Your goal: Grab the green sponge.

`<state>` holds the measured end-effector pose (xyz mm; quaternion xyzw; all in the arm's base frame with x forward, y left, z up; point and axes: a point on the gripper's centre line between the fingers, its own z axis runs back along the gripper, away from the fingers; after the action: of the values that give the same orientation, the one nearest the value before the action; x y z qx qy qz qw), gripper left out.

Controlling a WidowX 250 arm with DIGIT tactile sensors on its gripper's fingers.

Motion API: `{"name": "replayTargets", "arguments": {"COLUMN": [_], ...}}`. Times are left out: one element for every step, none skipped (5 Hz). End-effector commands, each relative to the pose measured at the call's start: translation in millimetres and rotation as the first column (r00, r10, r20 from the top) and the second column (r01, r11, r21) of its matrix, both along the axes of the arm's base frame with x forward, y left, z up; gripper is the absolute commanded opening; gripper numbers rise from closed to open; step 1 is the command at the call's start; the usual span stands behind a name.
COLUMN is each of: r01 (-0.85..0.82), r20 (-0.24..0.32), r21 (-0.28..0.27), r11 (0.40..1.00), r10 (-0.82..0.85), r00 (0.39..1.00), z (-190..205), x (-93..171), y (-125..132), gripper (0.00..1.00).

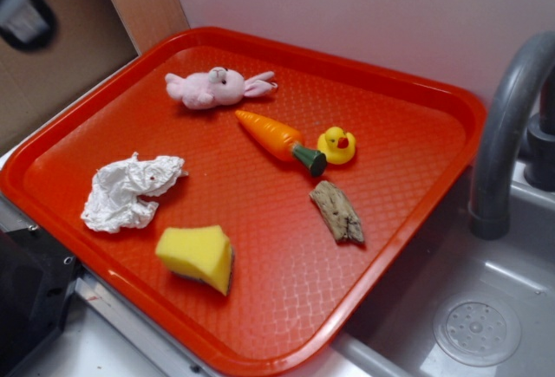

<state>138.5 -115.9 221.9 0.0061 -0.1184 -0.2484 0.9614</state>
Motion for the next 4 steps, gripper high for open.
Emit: {"name": "replayTargets", "arguments": {"r01": [0.477, 0.515, 0.501, 0.491], "r20": [-0.077, -0.150, -0.209, -0.207], "r21": [0.057, 0.104, 0.113, 0.074], "r11": [0.877, 0.851, 0.858, 0.868], "r10": [-0.473, -0.498, -0.472, -0.468], "r00": [0.878, 0.854, 0.856, 0.859], "z": [-53.1, -80.4, -96.2, -116.7], "x": [-23.6, -31.6, -31.2, -23.1], "y": [-42.4, -15.0, 6.8, 4.3], "gripper": [1.00, 1.00, 1.00, 1.00]}}
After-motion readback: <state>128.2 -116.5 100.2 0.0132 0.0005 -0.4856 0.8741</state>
